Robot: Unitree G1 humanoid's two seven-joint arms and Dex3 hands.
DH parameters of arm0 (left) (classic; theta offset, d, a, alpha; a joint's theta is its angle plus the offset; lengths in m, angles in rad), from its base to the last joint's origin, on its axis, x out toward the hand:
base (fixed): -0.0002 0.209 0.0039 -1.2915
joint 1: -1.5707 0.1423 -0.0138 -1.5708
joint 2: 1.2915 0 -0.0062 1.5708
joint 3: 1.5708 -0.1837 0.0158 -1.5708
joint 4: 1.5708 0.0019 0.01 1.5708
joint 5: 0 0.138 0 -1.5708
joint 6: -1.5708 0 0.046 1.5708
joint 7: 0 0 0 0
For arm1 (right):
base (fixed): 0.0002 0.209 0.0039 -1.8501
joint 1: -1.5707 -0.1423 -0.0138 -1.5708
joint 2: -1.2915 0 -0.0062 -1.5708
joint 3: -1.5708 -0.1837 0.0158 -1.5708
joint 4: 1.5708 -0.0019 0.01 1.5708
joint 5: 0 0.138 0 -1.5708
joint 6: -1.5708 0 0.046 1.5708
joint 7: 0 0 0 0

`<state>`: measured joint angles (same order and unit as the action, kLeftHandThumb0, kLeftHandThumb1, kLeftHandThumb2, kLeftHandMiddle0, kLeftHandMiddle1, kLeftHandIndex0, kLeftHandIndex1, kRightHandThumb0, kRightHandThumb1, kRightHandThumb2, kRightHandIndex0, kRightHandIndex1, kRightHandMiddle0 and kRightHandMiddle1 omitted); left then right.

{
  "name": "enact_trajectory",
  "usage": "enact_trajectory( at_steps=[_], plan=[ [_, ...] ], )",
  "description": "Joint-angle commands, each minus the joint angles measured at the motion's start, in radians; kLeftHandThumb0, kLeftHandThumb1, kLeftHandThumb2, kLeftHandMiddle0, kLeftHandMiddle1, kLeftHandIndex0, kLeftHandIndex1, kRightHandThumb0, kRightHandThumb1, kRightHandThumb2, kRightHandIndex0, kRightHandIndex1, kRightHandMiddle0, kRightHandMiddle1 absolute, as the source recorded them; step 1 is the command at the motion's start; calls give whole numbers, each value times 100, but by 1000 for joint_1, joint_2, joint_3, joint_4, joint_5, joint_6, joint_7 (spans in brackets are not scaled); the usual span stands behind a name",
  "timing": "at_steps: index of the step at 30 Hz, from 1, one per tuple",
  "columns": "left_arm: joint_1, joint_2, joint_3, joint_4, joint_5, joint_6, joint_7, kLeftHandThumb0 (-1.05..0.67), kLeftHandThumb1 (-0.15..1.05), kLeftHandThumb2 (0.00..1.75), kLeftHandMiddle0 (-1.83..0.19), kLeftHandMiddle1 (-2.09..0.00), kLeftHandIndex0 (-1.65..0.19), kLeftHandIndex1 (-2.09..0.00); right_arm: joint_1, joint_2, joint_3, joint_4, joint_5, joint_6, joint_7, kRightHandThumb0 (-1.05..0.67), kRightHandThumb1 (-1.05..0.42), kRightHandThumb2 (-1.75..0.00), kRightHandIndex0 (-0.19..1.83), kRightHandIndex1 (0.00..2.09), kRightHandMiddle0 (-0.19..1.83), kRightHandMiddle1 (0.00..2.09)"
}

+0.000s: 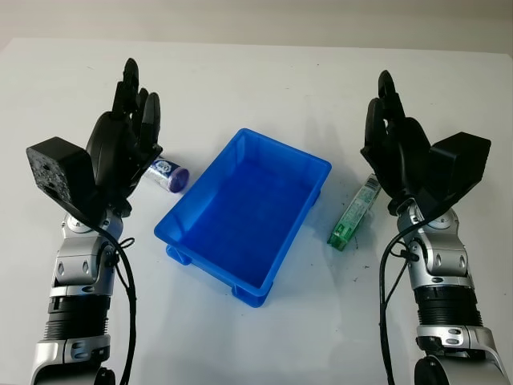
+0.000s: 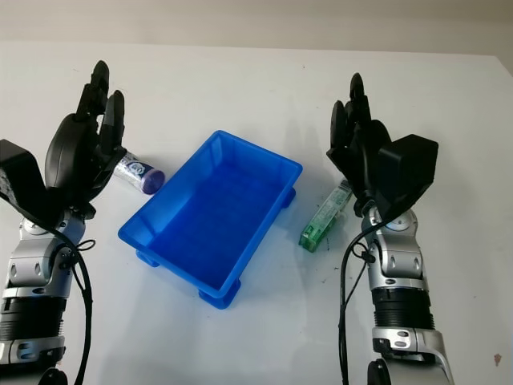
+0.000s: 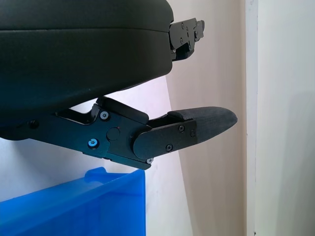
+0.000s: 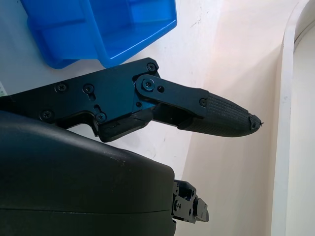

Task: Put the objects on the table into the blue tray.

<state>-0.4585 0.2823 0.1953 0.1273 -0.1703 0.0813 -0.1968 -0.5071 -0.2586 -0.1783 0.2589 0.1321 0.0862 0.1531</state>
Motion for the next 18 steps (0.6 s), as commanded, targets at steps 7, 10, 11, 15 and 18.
enact_trajectory(
  at_steps=[7, 10, 11, 15, 18],
  plan=[
    [5, 6, 1, -18, -5, 3, -8, -73, 105, 61, 19, 0, 19, 0, 5, -4, 1, -27, -2, 8, -1, -83, -105, -71, -19, 0, -19, 0],
    [-3, 8, -3, -5, -3, 5, -12, -73, 105, 61, 19, 0, 19, 0, 7, -4, 5, -16, -3, -5, 6, -83, -105, -71, -19, 0, -19, 0],
    [-4, 8, -4, 1, -3, 2, -16, -72, 105, 62, 19, 0, 19, 0, 8, -6, 6, -16, -6, -5, 6, -84, -105, -71, -19, 0, -19, 0],
    [-2, 1, -3, 6, 2, -10, -12, -72, 105, 62, 19, 0, 19, 0, 14, -30, -4, -53, -6, 5, 19, -84, -105, -69, -19, 0, -19, 0],
    [2, -4, -1, -5, 0, -8, -2, -72, 105, 62, 19, 0, 19, 0, 15, -71, -14, -90, -9, -9, 46, -80, -105, -67, -19, 0, -19, 0]
  ],
)
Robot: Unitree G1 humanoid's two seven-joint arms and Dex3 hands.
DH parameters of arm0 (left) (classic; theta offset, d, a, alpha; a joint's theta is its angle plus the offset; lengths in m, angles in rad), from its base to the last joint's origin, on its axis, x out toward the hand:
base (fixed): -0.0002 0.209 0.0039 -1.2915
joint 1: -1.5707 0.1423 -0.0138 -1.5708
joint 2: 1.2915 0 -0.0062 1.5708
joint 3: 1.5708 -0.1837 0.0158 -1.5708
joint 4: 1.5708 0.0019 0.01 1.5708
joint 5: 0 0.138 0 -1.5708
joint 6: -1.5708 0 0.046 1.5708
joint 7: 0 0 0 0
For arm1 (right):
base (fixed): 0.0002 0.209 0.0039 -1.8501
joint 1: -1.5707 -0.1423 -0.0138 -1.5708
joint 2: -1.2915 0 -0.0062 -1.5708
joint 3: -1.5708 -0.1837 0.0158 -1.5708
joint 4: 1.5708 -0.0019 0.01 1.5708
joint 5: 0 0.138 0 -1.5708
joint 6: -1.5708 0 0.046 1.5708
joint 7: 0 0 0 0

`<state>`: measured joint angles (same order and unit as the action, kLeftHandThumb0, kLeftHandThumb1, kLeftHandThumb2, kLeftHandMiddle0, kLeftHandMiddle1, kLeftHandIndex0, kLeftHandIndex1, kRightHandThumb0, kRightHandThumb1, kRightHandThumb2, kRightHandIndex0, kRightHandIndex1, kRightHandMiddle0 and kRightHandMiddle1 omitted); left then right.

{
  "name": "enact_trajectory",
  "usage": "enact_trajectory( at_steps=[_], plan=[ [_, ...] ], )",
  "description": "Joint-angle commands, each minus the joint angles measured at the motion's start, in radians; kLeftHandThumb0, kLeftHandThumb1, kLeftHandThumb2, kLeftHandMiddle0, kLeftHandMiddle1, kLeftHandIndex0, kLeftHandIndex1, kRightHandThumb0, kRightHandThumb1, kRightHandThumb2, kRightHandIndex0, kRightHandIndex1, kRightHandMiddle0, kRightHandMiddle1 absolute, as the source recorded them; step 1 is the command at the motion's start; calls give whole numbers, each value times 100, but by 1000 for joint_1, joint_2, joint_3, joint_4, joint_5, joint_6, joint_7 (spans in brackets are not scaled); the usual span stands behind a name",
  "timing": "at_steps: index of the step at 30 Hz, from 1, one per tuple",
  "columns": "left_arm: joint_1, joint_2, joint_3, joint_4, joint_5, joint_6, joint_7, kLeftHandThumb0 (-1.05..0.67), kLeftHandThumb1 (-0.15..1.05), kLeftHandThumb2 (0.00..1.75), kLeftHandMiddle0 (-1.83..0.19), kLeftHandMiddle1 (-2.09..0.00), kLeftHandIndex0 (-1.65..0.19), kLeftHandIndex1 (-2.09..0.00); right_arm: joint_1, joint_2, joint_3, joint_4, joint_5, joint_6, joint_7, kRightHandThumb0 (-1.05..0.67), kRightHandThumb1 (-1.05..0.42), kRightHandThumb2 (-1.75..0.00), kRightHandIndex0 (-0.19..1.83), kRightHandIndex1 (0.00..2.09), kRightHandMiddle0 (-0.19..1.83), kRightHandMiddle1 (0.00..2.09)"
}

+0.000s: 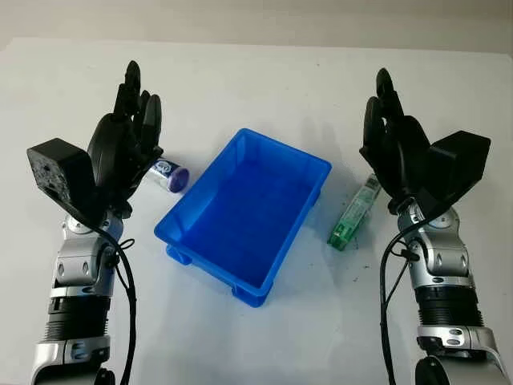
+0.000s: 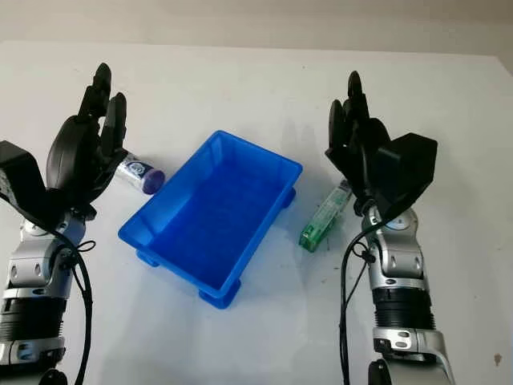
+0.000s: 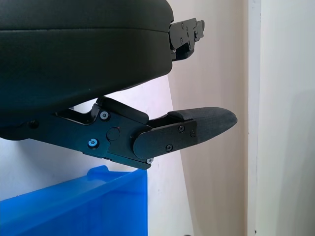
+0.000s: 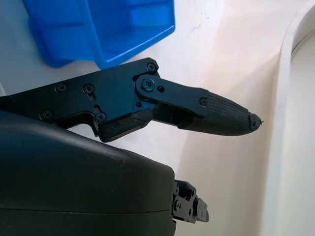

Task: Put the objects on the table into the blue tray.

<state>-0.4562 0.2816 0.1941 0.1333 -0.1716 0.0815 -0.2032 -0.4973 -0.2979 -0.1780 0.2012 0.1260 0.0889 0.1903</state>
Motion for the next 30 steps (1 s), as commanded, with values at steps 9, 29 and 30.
enact_trajectory(
  at_steps=[9, 29, 30],
  plan=[
    [2, -2, -5, -13, -1, -6, -3, -71, 105, 63, 19, 0, 19, 0, 8, -167, -34, -97, -27, 24, 68, -79, -105, -53, -19, 0, -19, 0],
    [-22, 1, -10, 30, 4, -25, -18, -72, 105, 63, 19, 0, 19, 0, 59, -581, 60, -109, -260, -99, 409, -78, -105, -16, -9, 7, -6, 7],
    [-22, 1, -10, 31, 5, -26, -18, -72, 105, 64, 19, 0, 19, 0, 61, -595, 64, -113, -276, -117, 416, -77, -103, -12, -7, 8, -3, 8]
  ],
)
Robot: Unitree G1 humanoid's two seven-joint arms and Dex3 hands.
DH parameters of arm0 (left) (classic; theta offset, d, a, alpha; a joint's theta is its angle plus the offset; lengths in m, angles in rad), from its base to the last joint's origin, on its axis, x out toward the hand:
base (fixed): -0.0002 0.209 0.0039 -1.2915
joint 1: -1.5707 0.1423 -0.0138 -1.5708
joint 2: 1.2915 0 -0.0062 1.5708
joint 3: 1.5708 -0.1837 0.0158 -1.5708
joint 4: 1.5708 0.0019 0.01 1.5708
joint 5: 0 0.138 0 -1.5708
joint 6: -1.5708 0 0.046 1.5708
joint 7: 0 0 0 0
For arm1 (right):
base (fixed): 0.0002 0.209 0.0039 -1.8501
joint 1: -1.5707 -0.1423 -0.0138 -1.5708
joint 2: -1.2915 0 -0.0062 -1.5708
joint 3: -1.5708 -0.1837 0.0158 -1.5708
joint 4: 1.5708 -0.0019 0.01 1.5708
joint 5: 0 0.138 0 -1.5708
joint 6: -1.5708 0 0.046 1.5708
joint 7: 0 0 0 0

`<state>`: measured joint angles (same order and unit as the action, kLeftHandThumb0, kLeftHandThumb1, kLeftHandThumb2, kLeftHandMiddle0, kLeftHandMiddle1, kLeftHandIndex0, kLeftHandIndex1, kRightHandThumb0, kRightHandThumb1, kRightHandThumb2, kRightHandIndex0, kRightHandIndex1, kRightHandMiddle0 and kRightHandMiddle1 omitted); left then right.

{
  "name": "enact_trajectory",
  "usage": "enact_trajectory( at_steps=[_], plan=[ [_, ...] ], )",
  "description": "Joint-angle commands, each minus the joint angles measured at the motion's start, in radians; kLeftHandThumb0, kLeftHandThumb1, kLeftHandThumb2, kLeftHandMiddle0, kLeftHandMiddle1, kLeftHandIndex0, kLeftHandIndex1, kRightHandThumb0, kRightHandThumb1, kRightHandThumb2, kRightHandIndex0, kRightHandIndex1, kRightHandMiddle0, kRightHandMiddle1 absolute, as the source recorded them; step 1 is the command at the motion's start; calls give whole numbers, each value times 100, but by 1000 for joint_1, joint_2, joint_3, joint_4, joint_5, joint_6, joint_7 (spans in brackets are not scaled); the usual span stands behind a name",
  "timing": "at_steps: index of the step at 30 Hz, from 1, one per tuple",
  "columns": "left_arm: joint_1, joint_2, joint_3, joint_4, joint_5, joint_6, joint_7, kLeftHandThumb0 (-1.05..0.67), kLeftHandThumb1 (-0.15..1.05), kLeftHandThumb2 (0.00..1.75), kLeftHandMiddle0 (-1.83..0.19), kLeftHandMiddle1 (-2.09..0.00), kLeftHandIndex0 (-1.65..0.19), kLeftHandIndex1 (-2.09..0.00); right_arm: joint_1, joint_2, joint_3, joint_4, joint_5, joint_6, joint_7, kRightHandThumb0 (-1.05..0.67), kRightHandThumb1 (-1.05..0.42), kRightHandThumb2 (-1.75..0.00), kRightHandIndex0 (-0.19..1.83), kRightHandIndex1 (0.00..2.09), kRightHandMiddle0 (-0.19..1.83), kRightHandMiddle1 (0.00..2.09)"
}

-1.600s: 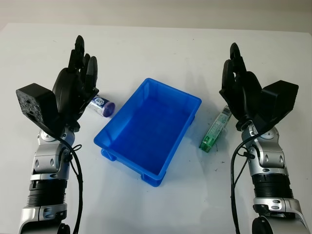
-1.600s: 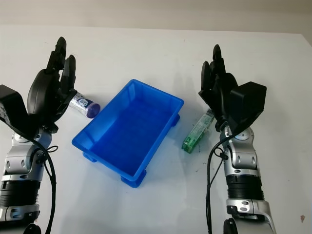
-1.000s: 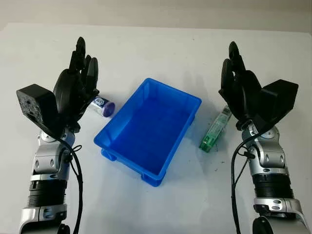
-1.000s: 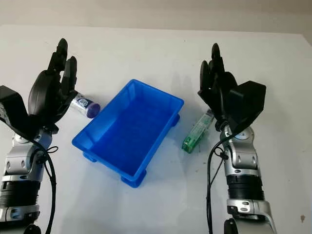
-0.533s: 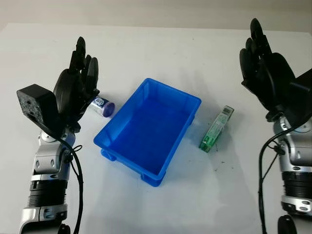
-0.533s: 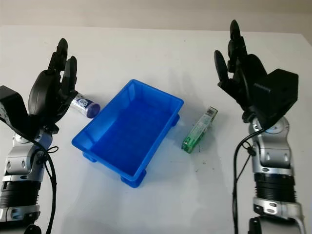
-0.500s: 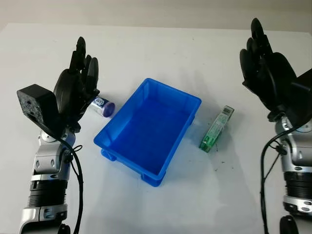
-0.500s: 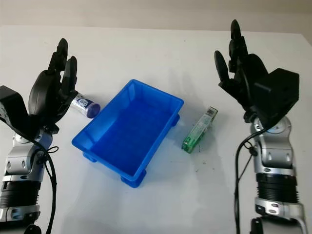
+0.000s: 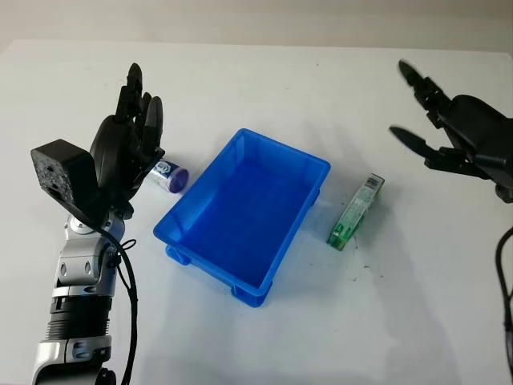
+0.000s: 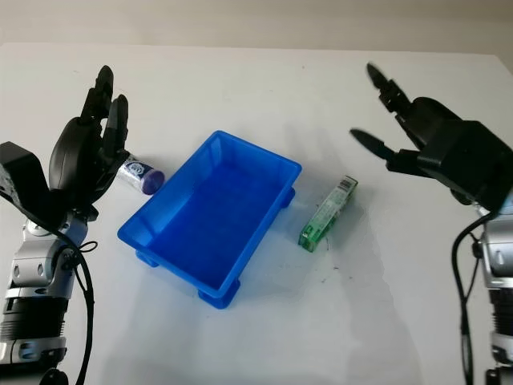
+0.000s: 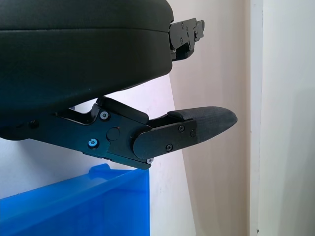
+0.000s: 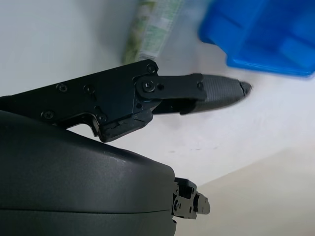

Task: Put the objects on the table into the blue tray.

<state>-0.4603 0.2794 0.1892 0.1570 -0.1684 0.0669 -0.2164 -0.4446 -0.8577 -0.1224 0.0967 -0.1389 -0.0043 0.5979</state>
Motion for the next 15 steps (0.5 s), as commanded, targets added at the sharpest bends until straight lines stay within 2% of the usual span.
enact_trajectory(
  at_steps=[1, 5, 15],
  plan=[
    [-19, 3, -5, 9, 2, -13, -5, -72, 105, 64, 19, 0, 19, 0, 10, -44, 10, -14, -20, -34, 15, -76, -100, -8, -5, 9, 0, 8],
    [-22, 1, -6, 17, 0, -15, -9, -71, 105, 64, 19, 0, 19, 0, 15, -75, 23, -60, -66, -25, 31, -66, -91, -3, 1, 9, 5, 9],
    [-26, 1, -3, 26, -6, -16, -18, -70, 105, 63, 19, 0, 19, 0, 61, -114, 81, -108, -285, -214, -61, -47, -80, -5, 30, 15, 31, 9]
  ],
)
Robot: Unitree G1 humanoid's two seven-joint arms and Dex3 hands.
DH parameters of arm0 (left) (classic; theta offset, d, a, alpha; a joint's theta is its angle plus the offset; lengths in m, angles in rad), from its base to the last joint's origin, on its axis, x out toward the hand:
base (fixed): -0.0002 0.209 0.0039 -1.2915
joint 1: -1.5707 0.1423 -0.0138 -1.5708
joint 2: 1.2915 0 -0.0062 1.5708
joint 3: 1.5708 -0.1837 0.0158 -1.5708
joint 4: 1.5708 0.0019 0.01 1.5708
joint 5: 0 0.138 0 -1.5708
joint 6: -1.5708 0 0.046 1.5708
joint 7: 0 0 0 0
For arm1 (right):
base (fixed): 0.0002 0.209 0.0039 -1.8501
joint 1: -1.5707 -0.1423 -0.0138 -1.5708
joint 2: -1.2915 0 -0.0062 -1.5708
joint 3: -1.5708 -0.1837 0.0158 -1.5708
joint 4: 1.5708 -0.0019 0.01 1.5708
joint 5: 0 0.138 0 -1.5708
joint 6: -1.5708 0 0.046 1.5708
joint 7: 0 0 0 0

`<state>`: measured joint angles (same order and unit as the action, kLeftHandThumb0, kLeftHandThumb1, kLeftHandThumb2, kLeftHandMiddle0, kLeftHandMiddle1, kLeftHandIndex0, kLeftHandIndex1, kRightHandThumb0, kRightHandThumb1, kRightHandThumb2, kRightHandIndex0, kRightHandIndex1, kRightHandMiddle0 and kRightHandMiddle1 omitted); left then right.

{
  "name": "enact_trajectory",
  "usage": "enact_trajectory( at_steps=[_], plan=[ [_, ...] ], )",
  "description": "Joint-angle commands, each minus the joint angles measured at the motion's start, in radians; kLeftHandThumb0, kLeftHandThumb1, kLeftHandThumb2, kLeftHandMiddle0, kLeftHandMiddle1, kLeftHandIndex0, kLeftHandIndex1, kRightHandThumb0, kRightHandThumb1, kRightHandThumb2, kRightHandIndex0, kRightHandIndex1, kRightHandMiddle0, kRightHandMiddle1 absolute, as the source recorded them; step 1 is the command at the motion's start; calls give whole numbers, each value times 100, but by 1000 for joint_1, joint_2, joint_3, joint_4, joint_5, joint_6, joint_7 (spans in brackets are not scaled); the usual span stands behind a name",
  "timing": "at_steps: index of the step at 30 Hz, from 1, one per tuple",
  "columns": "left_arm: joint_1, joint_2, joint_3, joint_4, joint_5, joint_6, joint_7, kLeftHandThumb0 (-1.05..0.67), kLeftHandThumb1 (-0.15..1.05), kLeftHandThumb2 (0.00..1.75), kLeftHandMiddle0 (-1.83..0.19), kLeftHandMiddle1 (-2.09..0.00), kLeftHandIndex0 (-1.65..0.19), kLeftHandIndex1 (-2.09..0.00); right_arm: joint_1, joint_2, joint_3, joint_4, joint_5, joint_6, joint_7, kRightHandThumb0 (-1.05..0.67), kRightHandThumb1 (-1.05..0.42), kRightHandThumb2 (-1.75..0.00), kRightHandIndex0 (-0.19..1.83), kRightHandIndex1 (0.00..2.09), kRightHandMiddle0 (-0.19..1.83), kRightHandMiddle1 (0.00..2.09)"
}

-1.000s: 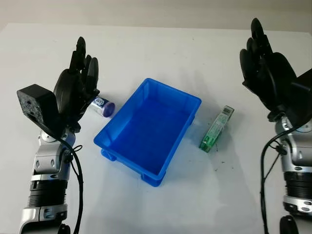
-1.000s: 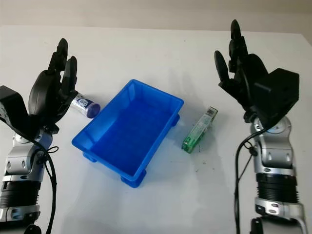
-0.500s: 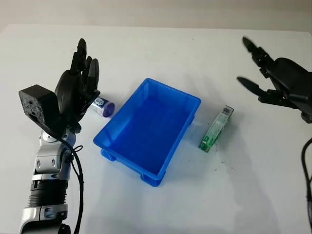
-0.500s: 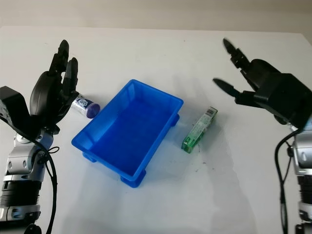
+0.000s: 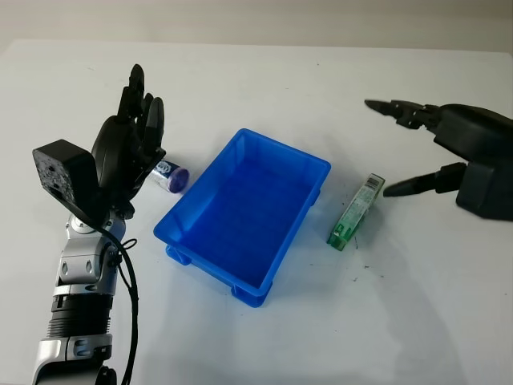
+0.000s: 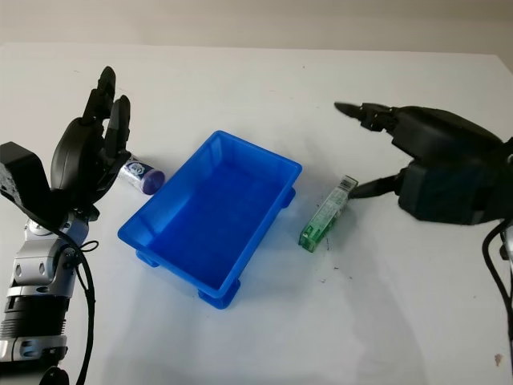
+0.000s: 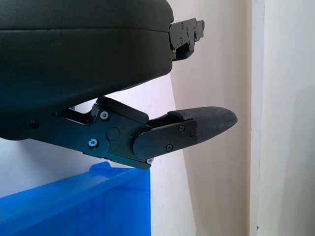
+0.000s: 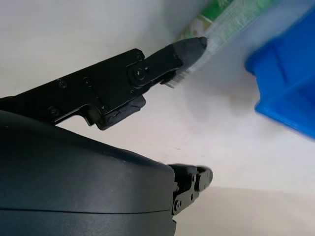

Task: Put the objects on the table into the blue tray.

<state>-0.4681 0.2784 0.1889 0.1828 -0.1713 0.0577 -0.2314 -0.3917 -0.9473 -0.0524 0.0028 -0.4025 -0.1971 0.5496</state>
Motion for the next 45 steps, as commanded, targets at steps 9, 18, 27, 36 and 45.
enact_trajectory(
  at_steps=[9, 18, 27, 36, 45],
  plan=[
    [-9, 6, 0, -12, -2, -1, -1, -71, 105, 63, 19, 0, 19, 0, -1, -35, 59, 69, -118, -186, -86, -42, -79, -5, 37, 13, 40, 8],
    [-6, 9, 3, -11, -9, -4, -11, -70, 105, 63, 19, 0, 19, 0, -13, -32, 105, 175, -210, -334, -199, -37, -81, -6, 45, 14, 49, 10],
    [-4, 11, 2, -14, 0, 1, -5, -71, 105, 62, 19, 0, 19, 0, -8, -28, 128, 230, -217, -392, -237, -34, -88, -7, 49, 15, 52, 12],
    [-9, 16, 1, -14, -1, 3, -10, -71, 105, 63, 19, 0, 19, 0, -9, -19, 144, 293, -224, -467, -304, -38, -93, -6, 53, 17, 55, 17],
    [-10, 16, -2, -27, 4, 10, -4, -71, 105, 64, 19, 0, 19, 0, -4, -12, 152, 313, -162, -482, -281, -33, -95, -6, 27, 90, 16, 110]
  ],
)
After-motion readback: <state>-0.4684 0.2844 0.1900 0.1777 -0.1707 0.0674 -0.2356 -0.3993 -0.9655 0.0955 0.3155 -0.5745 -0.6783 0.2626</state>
